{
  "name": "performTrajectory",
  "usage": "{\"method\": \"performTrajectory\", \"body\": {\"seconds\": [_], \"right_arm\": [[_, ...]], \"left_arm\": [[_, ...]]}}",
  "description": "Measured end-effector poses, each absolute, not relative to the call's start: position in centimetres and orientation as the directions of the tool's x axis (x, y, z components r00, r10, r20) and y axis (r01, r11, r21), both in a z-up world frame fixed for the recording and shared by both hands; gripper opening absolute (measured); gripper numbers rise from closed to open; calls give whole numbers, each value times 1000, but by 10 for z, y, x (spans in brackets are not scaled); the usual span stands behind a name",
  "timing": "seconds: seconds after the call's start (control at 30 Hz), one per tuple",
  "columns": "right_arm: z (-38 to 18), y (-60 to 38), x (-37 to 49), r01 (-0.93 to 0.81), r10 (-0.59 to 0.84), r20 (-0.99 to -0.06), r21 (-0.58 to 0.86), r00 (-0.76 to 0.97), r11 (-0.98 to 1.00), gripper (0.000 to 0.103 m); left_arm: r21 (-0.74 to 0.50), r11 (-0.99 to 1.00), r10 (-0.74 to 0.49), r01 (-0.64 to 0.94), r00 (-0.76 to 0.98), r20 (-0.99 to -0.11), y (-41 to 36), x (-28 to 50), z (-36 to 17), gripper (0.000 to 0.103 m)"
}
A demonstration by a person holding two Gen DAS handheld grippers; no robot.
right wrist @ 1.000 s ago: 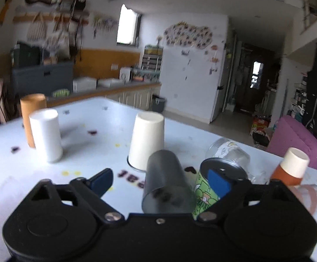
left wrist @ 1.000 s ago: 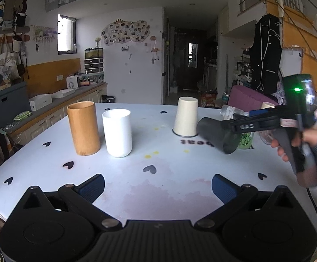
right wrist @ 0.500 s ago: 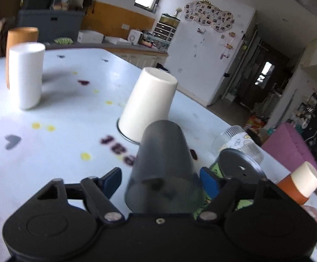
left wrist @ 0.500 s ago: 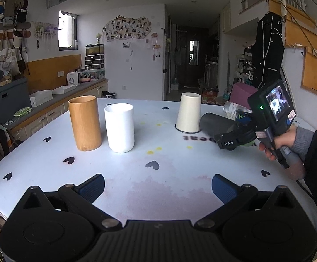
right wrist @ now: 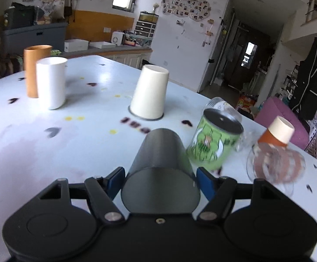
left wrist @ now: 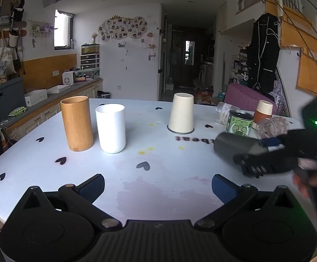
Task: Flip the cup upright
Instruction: 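Lift the grey cup with the right gripper toward the left gripper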
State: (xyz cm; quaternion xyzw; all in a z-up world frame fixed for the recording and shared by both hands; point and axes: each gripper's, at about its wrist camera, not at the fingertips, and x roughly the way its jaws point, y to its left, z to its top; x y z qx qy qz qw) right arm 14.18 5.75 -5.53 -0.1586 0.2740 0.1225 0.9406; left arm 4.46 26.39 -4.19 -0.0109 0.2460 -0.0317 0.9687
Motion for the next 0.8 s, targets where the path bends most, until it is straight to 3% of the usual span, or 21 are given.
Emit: {"method": "performTrajectory", "body": {"seconds": [0.3,0.47,0.8], "right_arm": [[-48,39,50,-386,261,-514,-151,817,910,73],[-69,33,28,-391,274,-547,-108,791,914,73],[-73,31,16,-410,300,-522,-106,798,906,73]], "left_arm": [[-42,995,-99,90,865,-492,251,49,-46,103],[-43,992,-124,119,855,-504,242,57,-49,103],[-67,943,-307,326,774,-554,197,125,-42,103]]}}
